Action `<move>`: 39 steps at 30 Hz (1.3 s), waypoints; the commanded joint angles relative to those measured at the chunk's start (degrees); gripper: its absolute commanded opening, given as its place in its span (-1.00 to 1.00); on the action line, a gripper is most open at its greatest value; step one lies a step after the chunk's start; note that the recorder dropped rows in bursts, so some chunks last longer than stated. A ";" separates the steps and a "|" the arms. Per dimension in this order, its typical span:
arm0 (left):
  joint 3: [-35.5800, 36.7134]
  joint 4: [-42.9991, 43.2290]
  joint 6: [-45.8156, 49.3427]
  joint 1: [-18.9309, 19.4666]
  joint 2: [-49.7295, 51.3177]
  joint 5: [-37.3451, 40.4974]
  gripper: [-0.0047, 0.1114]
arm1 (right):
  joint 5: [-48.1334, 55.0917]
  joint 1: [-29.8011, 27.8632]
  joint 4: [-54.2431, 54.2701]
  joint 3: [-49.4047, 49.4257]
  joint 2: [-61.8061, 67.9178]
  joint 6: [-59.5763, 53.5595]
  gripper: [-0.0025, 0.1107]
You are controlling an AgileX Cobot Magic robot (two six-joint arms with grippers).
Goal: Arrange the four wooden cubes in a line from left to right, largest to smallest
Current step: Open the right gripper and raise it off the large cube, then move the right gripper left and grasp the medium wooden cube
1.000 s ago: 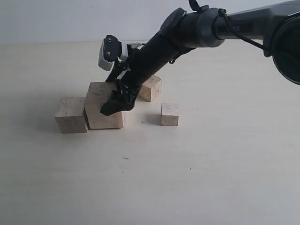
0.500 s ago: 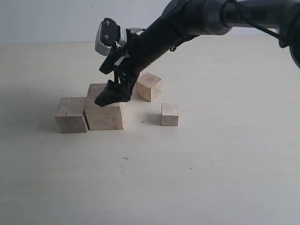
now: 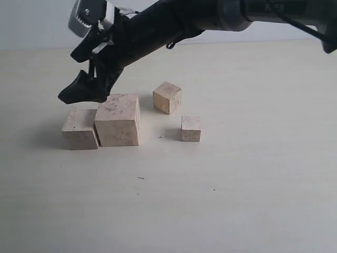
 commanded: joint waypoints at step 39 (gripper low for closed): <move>0.21 0.06 0.00 -0.35 -0.34 -0.55 -0.92 | -7.95 10.04 -34.90 -16.48 12.11 36.41 0.59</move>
